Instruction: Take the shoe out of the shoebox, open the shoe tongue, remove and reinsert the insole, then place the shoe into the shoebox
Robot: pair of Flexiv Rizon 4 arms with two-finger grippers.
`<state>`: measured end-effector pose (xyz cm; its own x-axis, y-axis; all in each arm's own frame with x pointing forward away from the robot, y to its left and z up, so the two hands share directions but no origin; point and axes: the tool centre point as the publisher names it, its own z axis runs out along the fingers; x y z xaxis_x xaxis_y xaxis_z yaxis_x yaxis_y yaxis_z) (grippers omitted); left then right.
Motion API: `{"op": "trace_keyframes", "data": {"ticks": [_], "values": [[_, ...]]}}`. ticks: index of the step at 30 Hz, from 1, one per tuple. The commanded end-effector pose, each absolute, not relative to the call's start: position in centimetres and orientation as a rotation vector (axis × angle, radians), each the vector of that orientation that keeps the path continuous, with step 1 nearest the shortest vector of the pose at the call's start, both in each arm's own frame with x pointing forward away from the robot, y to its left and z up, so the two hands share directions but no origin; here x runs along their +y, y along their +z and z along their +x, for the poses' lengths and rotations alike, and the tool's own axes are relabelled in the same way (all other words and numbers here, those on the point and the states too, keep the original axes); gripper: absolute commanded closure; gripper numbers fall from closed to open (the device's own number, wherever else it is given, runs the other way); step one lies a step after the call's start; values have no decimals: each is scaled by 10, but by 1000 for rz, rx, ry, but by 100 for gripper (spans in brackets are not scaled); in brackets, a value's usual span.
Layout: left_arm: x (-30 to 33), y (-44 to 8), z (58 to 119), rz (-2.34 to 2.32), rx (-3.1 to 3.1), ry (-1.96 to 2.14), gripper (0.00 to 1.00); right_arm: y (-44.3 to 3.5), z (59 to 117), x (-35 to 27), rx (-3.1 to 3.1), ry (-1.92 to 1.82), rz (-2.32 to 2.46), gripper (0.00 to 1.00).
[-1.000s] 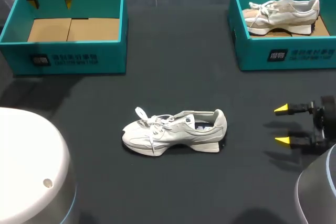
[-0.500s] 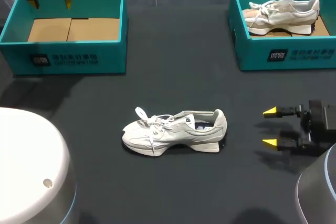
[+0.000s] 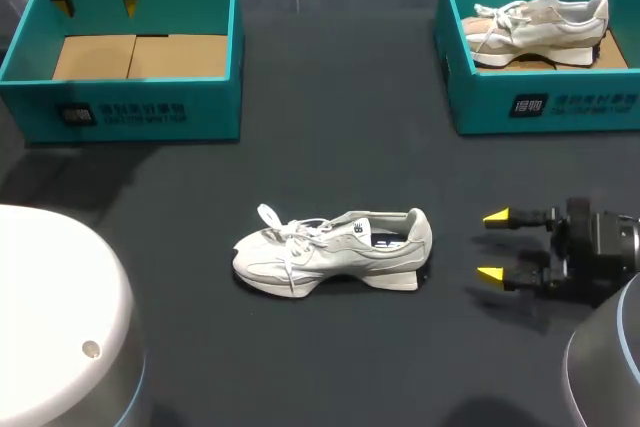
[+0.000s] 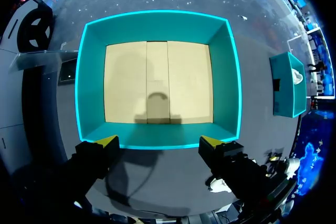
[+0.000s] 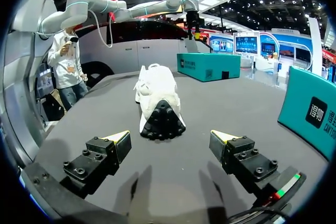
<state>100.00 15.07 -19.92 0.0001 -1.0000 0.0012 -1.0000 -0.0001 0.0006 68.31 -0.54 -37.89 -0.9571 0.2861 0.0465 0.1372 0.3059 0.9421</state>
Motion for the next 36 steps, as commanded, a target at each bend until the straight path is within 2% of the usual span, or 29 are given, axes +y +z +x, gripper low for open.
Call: {"op": "trace_keyframes", "data": {"ticks": [1,36], "values": [[150,-199,1000,2221,-2221,0,0,-385,688,10,2435,1730,404,0],[150,-199,1000,2221,-2221,0,0,-404,700,71,2439,1824,302,0]]}}
